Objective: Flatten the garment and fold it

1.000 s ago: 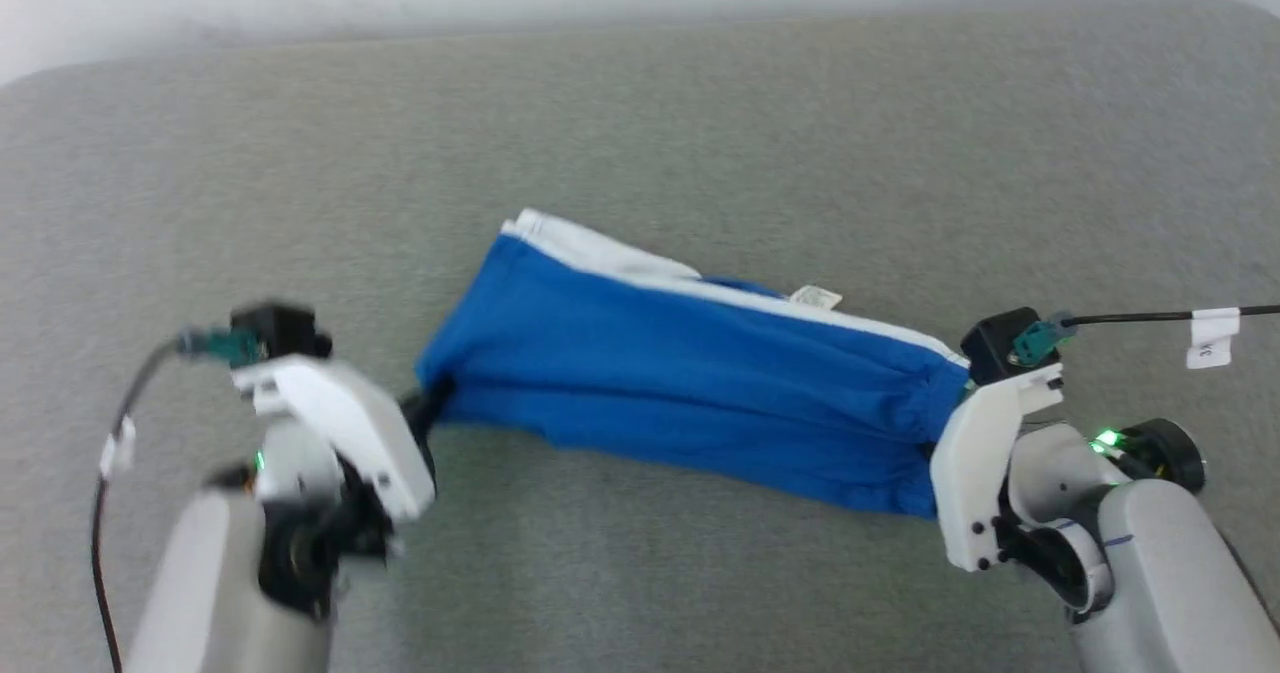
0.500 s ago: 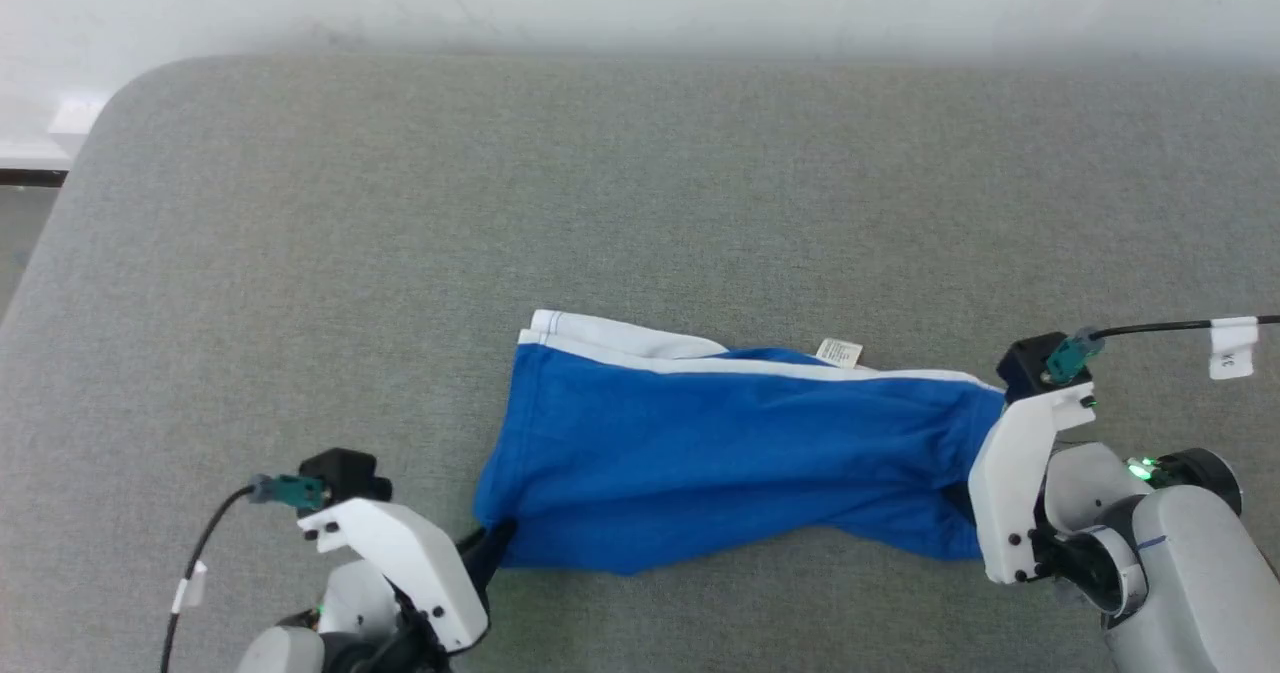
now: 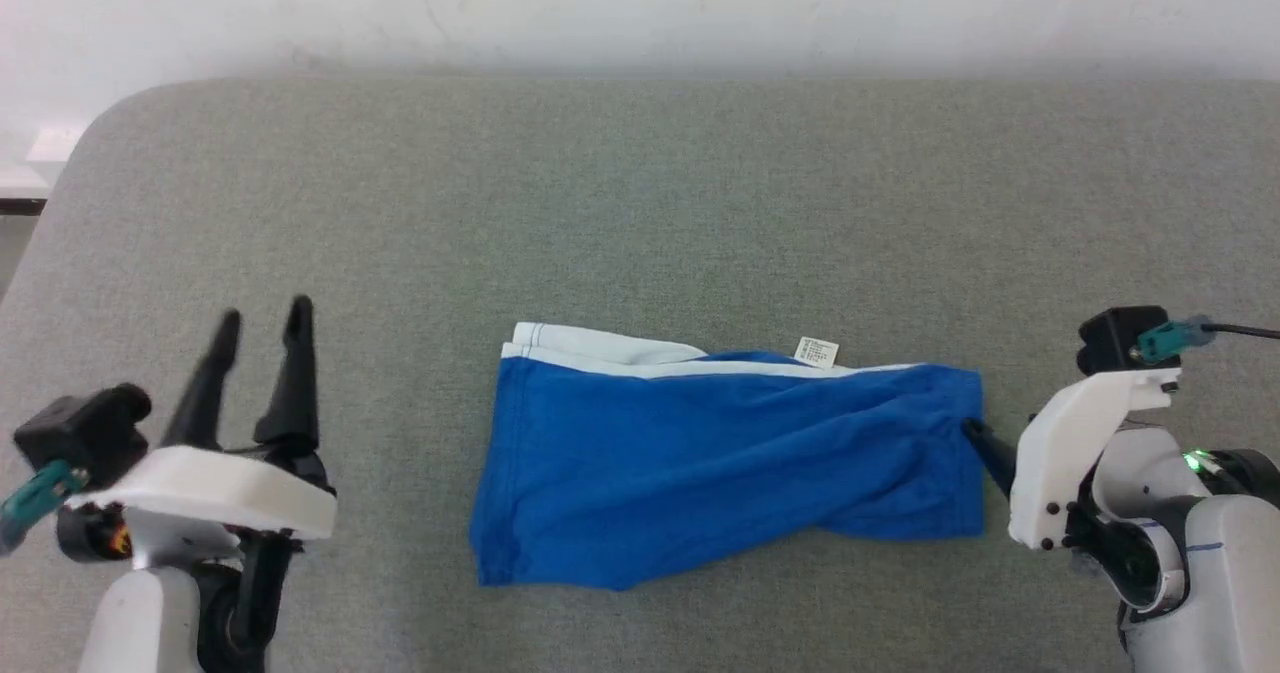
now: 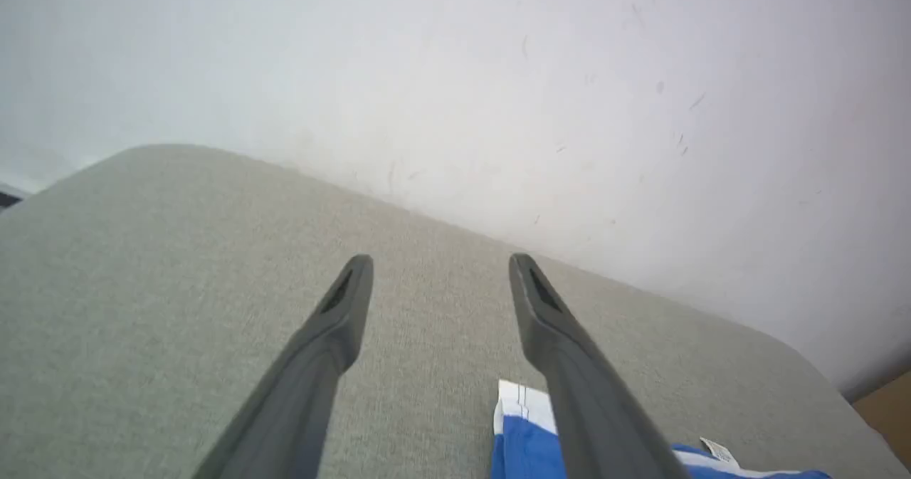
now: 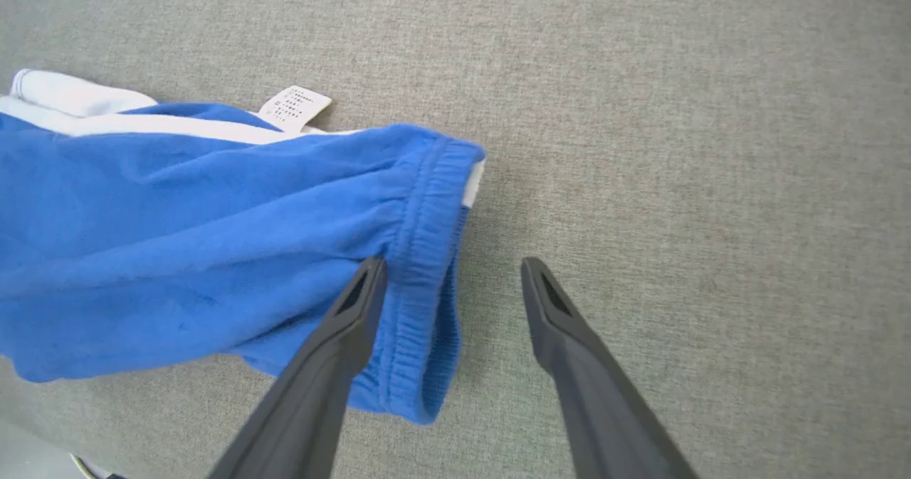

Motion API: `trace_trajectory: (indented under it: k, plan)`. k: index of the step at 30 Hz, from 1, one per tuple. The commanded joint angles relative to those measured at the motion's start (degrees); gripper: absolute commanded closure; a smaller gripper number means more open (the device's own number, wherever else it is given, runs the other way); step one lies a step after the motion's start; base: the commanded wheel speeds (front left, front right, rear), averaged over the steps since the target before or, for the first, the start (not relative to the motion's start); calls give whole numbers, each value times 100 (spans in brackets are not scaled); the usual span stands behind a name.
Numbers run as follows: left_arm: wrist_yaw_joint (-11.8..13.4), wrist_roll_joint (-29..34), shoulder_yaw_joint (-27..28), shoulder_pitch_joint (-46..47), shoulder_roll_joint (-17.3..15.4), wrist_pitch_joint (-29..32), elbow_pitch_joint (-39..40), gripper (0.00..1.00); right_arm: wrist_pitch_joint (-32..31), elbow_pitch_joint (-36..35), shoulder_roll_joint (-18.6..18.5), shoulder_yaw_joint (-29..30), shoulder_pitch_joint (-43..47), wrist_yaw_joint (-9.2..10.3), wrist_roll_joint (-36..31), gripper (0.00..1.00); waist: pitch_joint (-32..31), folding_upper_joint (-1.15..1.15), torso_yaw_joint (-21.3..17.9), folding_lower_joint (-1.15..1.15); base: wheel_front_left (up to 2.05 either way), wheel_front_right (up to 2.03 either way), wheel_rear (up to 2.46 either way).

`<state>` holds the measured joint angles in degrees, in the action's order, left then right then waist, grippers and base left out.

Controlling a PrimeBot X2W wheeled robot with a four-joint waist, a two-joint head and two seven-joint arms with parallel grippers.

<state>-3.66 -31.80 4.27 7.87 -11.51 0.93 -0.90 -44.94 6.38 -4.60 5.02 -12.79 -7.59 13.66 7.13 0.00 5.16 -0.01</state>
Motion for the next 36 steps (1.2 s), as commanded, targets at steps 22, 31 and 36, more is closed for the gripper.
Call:
trace_trajectory:
  k: [22, 31, 36]
  plan:
    - [-334, 1579, 464, 113, 423, -1592, 88, 0, 48, 1332, 171, -259, -386, 10, -268, 100, 359, 0, 231, 1, 0, 0, 0]
    - [-374, 1642, 581, 105, 526, -1592, 136, 0, -51, 1318, -207, 226, -556, 10, -532, 100, 362, 0, 129, 1, 0, 0, 0]
    - [-379, 1685, 547, 134, 523, -1592, 126, 0, -155, 1378, -549, 775, -667, 10, -901, 100, 372, 0, 111, 1, 0, 0, 0]
